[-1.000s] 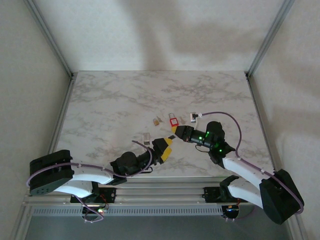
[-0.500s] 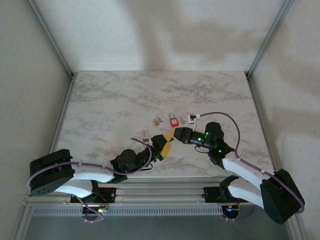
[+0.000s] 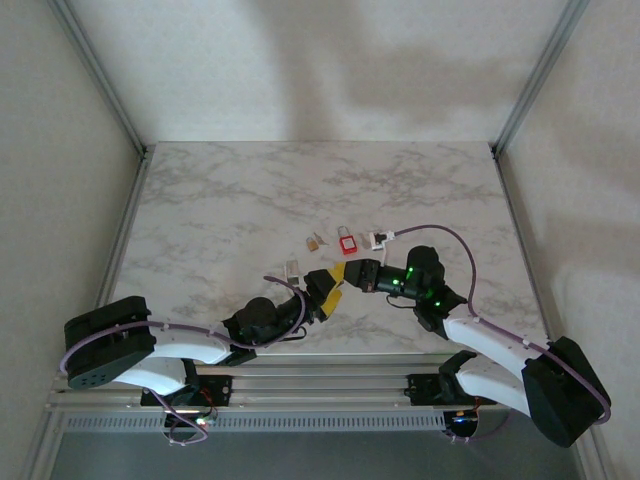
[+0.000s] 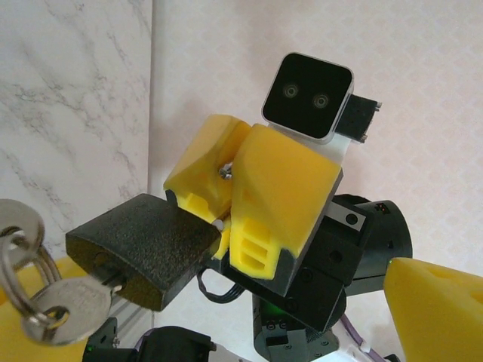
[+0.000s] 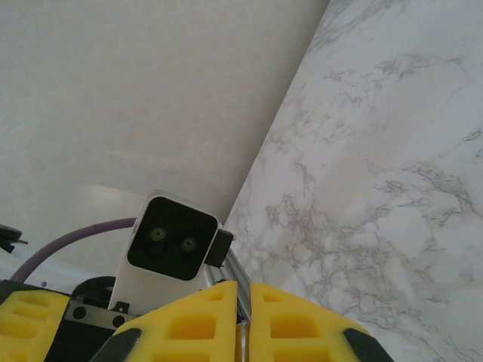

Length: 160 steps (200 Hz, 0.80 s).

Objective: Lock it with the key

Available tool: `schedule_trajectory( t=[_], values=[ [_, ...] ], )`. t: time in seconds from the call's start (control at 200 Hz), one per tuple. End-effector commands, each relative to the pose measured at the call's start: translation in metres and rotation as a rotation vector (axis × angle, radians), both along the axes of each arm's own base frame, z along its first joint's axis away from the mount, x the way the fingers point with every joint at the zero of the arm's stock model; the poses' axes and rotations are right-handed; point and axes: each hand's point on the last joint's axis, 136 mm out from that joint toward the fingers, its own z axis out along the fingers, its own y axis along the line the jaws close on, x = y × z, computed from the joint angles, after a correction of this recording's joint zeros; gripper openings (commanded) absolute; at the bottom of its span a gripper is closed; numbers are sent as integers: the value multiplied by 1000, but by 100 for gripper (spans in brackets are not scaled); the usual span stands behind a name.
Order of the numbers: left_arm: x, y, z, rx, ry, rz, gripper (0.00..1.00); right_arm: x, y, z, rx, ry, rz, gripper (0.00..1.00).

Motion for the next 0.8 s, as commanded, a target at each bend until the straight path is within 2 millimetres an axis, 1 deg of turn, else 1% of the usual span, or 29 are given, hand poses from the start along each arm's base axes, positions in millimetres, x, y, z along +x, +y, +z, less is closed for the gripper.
schedule_trajectory(
  t=[0.0, 0.235, 0.355, 0.666, 0.796],
  values=[
    [3, 0, 20, -54, -27, 2, 93, -4, 6, 24, 37, -85, 34, 0],
    [4, 4, 22, -45, -37, 16, 87, -9, 9, 26, 36, -97, 53, 0],
    [4, 8, 23, -47, -41, 23, 81, -9, 9, 26, 35, -97, 51, 0],
    [3, 20, 22, -37, -47, 52, 73, -8, 8, 26, 37, -98, 42, 0],
    [3, 24, 24, -35, -53, 60, 68, -8, 9, 26, 39, -95, 45, 0]
  ],
)
